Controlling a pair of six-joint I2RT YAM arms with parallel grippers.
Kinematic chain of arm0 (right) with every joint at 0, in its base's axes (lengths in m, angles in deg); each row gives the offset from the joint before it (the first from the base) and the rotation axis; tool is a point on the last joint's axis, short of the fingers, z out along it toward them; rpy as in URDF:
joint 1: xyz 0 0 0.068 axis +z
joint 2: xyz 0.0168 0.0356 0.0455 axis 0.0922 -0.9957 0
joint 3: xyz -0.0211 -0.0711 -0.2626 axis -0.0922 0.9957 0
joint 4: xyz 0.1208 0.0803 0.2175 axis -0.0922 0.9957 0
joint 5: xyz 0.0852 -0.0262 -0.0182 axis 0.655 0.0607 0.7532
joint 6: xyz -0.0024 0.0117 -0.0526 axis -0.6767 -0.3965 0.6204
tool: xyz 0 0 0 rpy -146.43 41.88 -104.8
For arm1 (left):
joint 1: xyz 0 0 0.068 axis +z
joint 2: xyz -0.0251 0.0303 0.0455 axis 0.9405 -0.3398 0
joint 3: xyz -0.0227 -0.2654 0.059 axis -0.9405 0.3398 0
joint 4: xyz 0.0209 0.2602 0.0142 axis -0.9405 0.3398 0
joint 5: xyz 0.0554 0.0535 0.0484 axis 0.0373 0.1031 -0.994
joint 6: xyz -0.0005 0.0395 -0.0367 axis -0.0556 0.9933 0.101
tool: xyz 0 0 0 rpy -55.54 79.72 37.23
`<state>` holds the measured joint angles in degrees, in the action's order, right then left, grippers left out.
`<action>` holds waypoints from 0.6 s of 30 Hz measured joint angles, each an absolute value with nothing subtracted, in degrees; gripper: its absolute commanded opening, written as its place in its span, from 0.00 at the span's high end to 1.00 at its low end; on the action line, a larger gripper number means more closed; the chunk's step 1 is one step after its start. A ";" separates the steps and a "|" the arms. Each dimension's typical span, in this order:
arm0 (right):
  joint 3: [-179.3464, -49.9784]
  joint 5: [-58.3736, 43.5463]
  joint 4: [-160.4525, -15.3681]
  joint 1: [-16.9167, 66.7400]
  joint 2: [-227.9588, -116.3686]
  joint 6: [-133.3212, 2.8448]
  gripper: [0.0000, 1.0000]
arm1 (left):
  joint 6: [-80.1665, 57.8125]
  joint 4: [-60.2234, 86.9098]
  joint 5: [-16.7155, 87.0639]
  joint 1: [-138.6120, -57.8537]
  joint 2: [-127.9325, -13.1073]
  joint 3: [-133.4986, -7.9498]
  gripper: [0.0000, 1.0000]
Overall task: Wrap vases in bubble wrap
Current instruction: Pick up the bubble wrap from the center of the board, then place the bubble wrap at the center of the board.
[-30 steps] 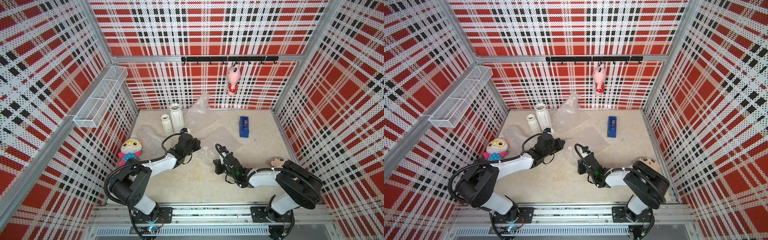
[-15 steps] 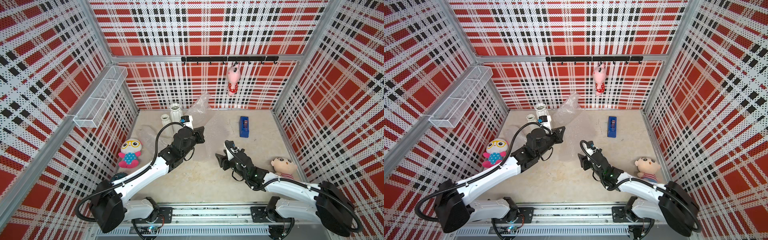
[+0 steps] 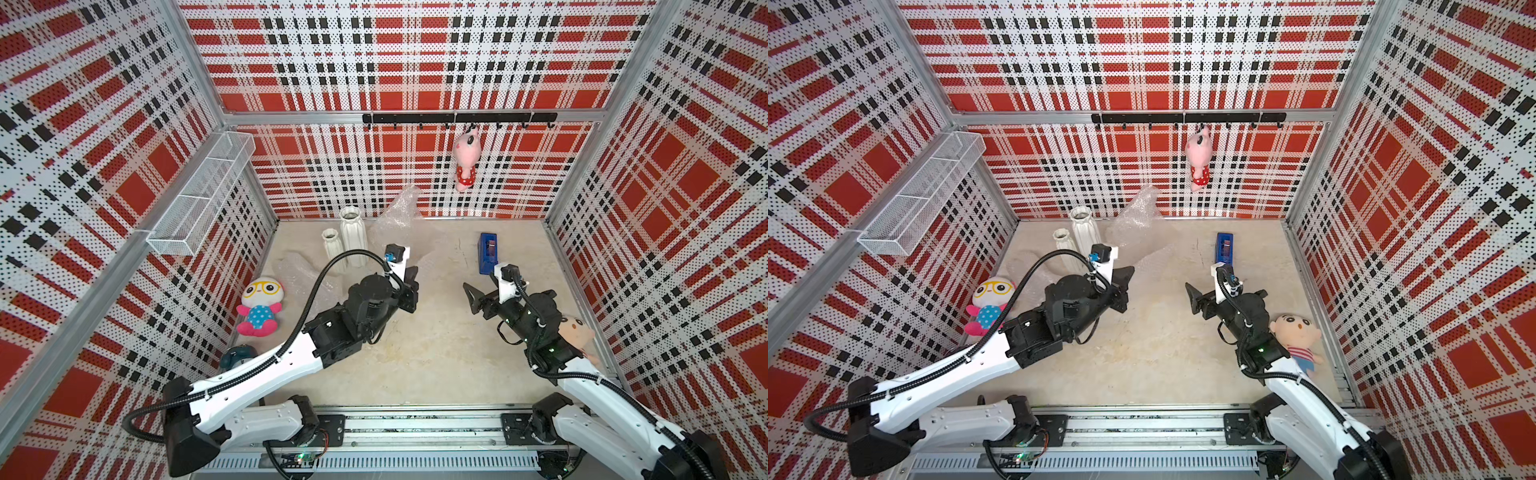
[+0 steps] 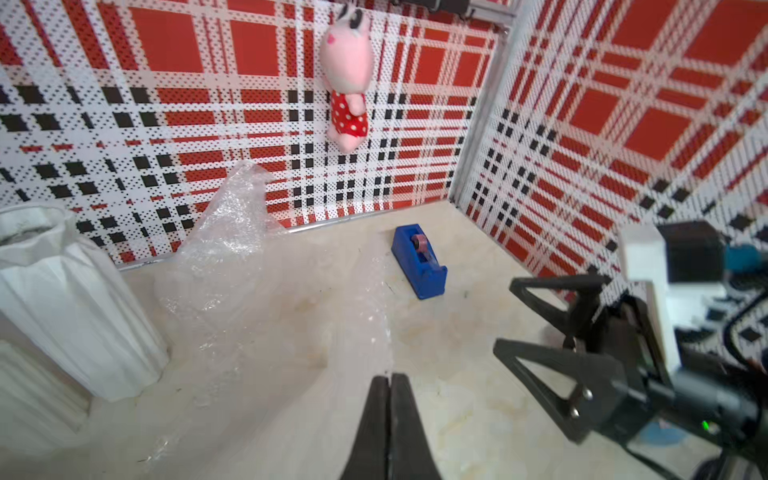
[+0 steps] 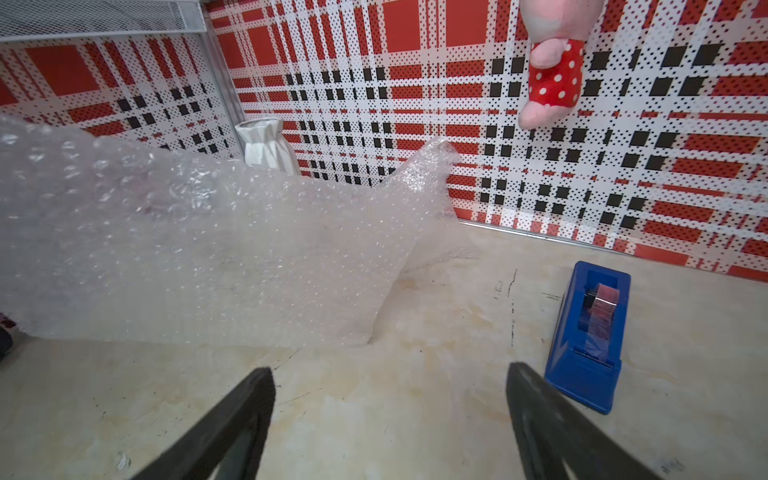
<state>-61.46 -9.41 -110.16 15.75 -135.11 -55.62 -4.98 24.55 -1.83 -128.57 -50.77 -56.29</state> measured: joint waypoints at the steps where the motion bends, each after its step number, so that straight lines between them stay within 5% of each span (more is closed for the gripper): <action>1: -60.91 -6.86 -112.15 14.70 -136.31 -55.62 0.09 | -3.78 25.27 -2.99 -129.88 -50.14 -56.29 1.00; 13: -59.41 11.44 -130.79 9.76 -148.14 -53.39 0.04 | 5.03 24.70 -9.28 -137.22 -37.11 -56.25 1.00; 18: -59.89 20.03 -139.01 8.07 -153.19 -56.06 0.10 | 7.02 22.82 -9.90 -139.04 -33.68 -54.87 1.00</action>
<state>-59.89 20.03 -139.01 8.07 -153.19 -56.06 7.02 22.82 -9.90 -139.04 -33.68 -54.87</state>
